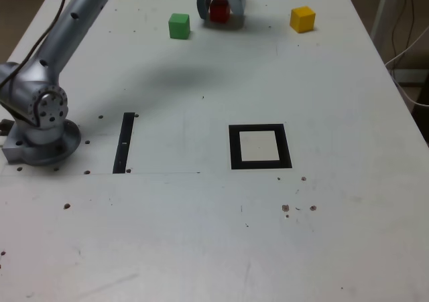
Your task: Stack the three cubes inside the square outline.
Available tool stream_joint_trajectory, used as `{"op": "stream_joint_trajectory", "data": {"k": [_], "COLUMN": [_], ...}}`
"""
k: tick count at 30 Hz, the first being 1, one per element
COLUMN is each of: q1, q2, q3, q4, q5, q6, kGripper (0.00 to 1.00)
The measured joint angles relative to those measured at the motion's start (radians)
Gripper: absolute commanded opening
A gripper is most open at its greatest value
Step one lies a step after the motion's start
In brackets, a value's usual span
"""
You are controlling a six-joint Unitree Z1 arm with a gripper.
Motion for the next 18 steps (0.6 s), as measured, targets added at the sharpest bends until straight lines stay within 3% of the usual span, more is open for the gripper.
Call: {"op": "stream_joint_trajectory", "data": {"k": [11,15,18], "q1": [0.002,0.008,0.015], "q2": [0.003,0.003,-0.001], "q3": [0.001,0.001,0.001], "q4": [-0.004,-0.011,-0.018], "q5": [-0.012,-0.042,-0.072], "q6": [0.029,0.043,0.047], "kGripper": [0.36,0.25,0.22]}}
